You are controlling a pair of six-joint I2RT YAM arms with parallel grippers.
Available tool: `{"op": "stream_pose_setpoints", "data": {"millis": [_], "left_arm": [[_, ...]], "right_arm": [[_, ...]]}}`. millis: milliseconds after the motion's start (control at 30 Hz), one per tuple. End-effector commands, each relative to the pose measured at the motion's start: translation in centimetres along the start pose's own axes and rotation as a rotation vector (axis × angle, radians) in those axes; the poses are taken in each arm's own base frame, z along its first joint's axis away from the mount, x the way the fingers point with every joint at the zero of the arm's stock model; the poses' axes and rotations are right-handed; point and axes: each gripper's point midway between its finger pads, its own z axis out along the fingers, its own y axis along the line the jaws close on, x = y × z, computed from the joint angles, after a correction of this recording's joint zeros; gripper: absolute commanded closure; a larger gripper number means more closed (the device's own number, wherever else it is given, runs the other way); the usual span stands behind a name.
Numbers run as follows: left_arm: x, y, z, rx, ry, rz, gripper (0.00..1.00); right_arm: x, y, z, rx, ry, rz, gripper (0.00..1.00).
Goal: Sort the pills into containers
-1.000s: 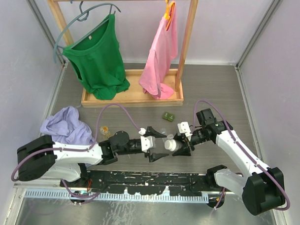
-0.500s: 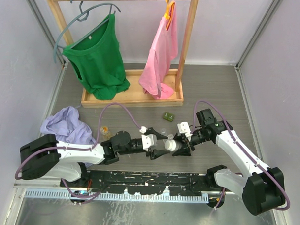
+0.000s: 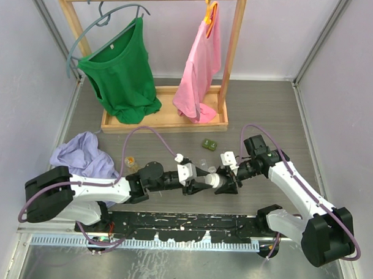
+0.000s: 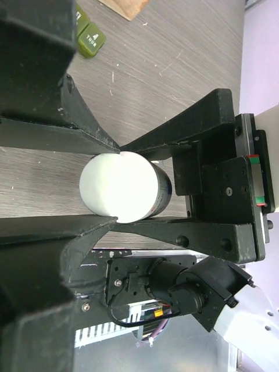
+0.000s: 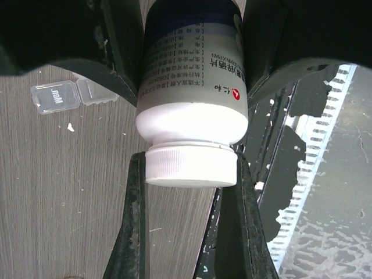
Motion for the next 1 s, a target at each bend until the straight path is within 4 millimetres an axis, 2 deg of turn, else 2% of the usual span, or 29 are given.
{"op": "stream_pose_setpoints", "data": {"millis": [0, 33, 200, 267, 300, 433, 567, 667, 733, 767, 800, 867, 967], "left_arm": [[-3.5, 0.5, 0.9, -0.035, -0.073, -0.074, 0.94], [-3.5, 0.5, 0.9, -0.04, -0.069, -0.111, 0.99], [-2.8, 0.8, 0.7, -0.125, -0.041, -0.405, 1.0], [-3.9, 1.3, 0.1, -0.178, -0.094, -0.554, 1.0], [-3.9, 1.3, 0.1, -0.203, -0.104, -0.66, 1.0], [-2.2, 1.9, 0.3, -0.364, -0.058, -0.882, 1.0], [-1.9, 2.0, 0.7, -0.477, -0.012, -0.869, 1.0], [-2.3, 2.1, 0.8, -0.478, -0.04, -0.86, 1.0], [-1.3, 2.0, 1.2, -0.47, -0.038, -0.853, 1.0], [-1.3, 2.0, 1.2, -0.463, -0.045, -0.849, 0.97], [-1.4, 1.9, 1.3, -0.451, -0.053, -0.843, 0.9], [-1.7, 1.7, 1.4, -0.423, -0.064, -0.816, 0.65], [-1.8, 1.2, 1.3, -0.384, -0.054, -0.76, 0.37]], "right_arm": [[-1.1, -0.3, 0.0, -0.004, -0.025, -0.042, 0.99], [-1.1, -0.4, 0.0, -0.003, -0.023, -0.038, 0.99], [-1.0, -1.0, -0.1, 0.021, -0.008, -0.008, 0.99], [-0.9, -1.3, -0.1, 0.034, -0.002, 0.007, 0.99], [-0.8, -1.5, -0.1, 0.039, 0.001, 0.013, 0.99], [-0.7, -1.9, -0.1, 0.055, 0.013, 0.042, 0.99], [-0.5, -2.2, -0.2, 0.068, 0.023, 0.057, 0.99], [-0.6, -2.2, -0.2, 0.07, 0.023, 0.058, 0.99], [-0.7, -2.2, -0.2, 0.071, 0.023, 0.054, 0.99], [-0.7, -2.2, -0.3, 0.071, 0.021, 0.055, 0.99], [-0.7, -2.2, -0.3, 0.07, 0.019, 0.053, 0.99], [-0.8, -2.0, -0.2, 0.063, 0.015, 0.049, 0.99], [-1.0, -1.8, -0.2, 0.053, 0.009, 0.039, 0.99]]}}
